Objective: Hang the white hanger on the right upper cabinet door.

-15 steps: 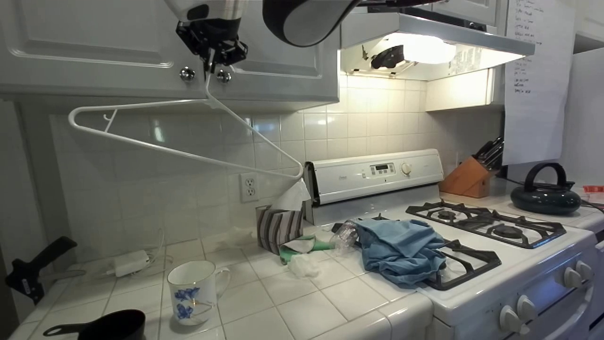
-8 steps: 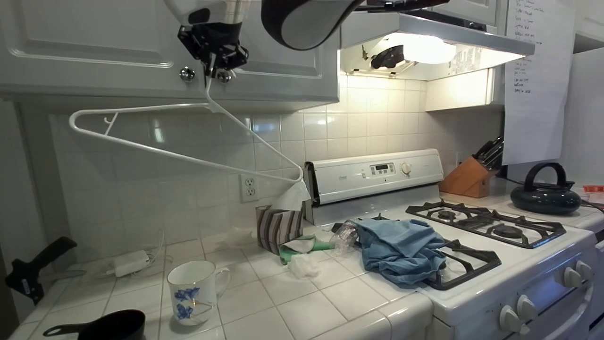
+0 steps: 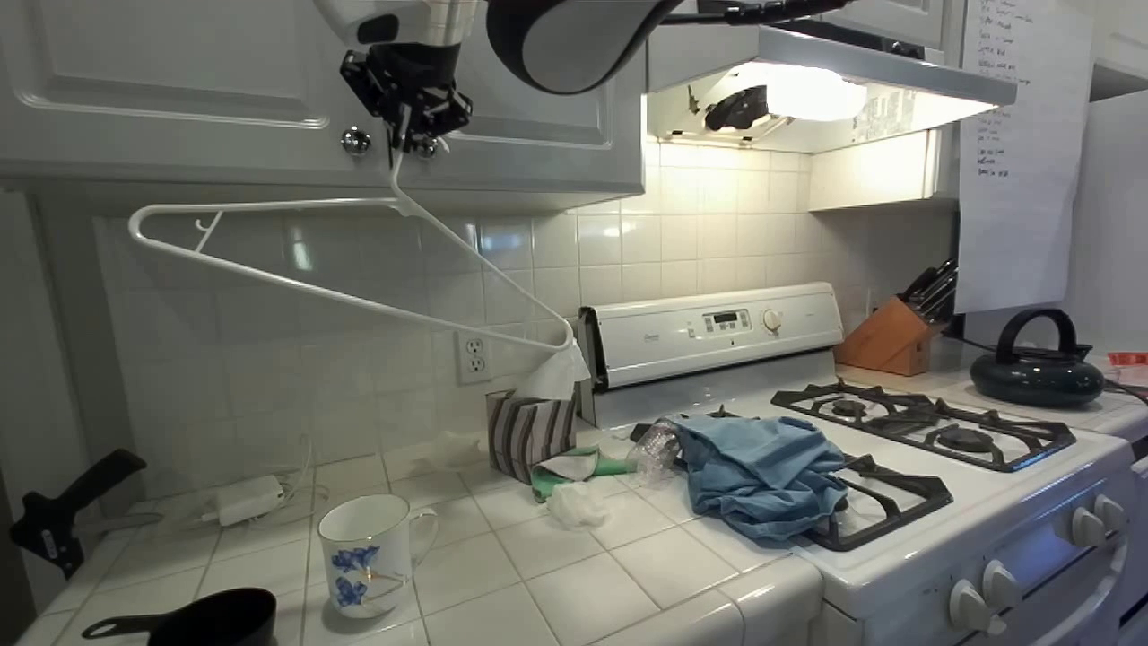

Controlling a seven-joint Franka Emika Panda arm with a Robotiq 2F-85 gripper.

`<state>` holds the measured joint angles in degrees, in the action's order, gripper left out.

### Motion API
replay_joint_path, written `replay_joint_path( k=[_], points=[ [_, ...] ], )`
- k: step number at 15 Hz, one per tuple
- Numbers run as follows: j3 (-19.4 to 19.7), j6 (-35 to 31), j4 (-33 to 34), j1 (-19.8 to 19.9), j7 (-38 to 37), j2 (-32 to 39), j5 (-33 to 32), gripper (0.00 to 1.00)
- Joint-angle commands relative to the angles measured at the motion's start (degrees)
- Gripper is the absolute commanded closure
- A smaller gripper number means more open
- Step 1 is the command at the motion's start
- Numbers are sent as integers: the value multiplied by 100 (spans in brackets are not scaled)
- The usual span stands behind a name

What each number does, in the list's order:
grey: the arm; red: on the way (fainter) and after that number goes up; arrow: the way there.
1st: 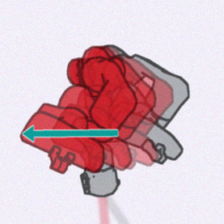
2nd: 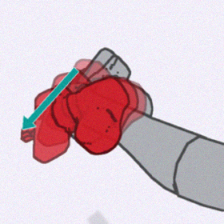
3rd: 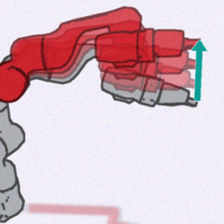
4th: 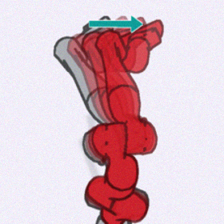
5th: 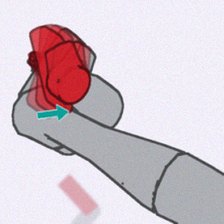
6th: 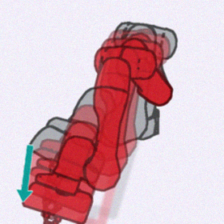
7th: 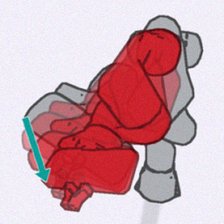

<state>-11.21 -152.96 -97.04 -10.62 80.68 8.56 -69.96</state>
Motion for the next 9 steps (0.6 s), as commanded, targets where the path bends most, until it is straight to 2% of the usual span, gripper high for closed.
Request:
replay_joint_path(
  k=[1, 2, 3, 6, 9],
  points=[
    [16, -69, 170, 30, 297, 135, 297, 98],
    [17, -63, 160, 32, 317, 125, 351, 67],
    [18, -66, 164, 35, 358, 125, 418, 66],
    [15, -61, 156, 26, 375, 117, 510, 47],
    [8, -28, 122, 15, 403, 90, 604, 24]
  ],
)
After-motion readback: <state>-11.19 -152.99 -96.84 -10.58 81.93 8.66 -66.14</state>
